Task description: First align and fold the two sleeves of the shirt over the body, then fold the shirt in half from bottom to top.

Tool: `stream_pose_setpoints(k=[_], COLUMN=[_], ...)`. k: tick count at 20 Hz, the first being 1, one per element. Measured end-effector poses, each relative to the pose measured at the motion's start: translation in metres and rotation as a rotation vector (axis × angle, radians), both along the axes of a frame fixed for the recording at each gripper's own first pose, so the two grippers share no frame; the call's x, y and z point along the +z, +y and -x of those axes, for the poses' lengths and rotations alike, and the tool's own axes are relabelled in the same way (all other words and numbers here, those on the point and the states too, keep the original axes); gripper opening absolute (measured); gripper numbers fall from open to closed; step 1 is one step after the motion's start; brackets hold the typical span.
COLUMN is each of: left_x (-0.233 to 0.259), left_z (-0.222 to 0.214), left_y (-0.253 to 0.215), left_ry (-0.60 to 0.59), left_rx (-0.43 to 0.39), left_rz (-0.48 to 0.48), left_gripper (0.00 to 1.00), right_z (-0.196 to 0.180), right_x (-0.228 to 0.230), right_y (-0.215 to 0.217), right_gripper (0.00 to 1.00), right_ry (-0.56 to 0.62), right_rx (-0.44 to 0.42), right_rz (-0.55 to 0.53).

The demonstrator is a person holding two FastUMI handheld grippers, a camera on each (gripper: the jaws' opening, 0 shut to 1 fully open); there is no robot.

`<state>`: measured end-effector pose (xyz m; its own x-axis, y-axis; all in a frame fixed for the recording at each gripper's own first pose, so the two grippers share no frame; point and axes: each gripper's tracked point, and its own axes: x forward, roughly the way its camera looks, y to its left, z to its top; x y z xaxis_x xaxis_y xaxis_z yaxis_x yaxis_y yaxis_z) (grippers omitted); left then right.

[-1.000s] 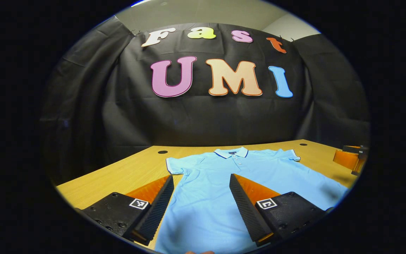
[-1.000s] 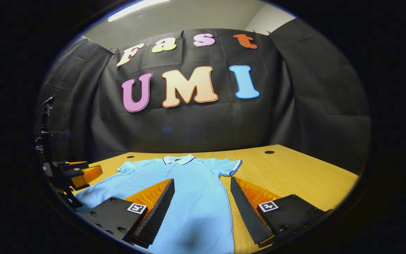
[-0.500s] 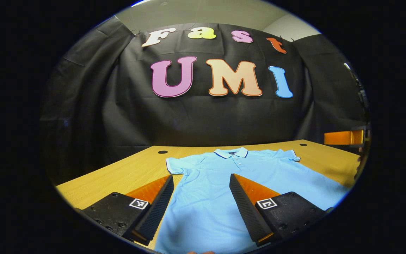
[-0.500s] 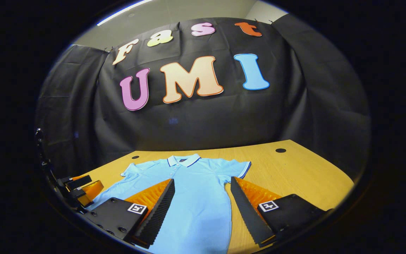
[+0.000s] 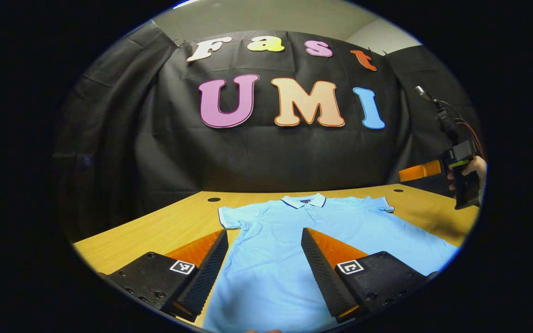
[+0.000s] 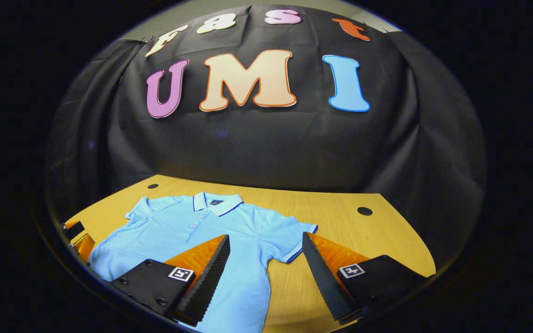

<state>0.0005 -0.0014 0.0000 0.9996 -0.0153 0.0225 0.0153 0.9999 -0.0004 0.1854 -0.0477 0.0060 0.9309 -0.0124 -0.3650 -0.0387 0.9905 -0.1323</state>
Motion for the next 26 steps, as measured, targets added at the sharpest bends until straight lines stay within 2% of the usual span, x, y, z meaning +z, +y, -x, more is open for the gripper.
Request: stream_pose_setpoints(k=[3, 6, 10, 16, 21, 24, 26], left_x=[0.0, 0.0, 0.0, 0.0, -0.001, -0.001, -0.001], left_z=[0.0, 0.0, 0.0, 0.0, 0.0, 0.0, 0.0], left_y=[0.0, 0.0, 0.0, 0.0, -0.001, -0.001, -0.001], left_ry=[0.001, 0.001, 0.001, 0.001, 0.007, 0.006, 0.006], left_rx=[0.0, -0.001, 0.0, -0.002, -0.009, -0.01, -0.01], left_rz=[-0.001, 0.0, 0.0, -0.002, -0.008, -0.007, -0.007], left_gripper=[0.95, 0.95, 0.95, 0.95, 0.95, 0.95, 0.95], right_z=[-0.041, -0.075, -0.109, -0.121, -0.124, -0.123, -0.122], right_x=[-0.018, -0.032, -0.058, -0.111, -0.117, -0.119, -0.123], right_y=[-0.023, -0.037, -0.055, -0.068, -0.071, -0.07, -0.068], right_gripper=[0.98, 0.98, 0.98, 0.98, 0.98, 0.99, 0.95], right_ry=[0.076, 0.128, 0.178, 0.288, 0.282, 0.291, 0.3], right_rx=[-0.052, -0.093, -0.128, -0.187, -0.185, -0.18, -0.173], right_rz=[0.047, 0.038, 0.097, 0.036, 0.085, 0.062, 0.037])
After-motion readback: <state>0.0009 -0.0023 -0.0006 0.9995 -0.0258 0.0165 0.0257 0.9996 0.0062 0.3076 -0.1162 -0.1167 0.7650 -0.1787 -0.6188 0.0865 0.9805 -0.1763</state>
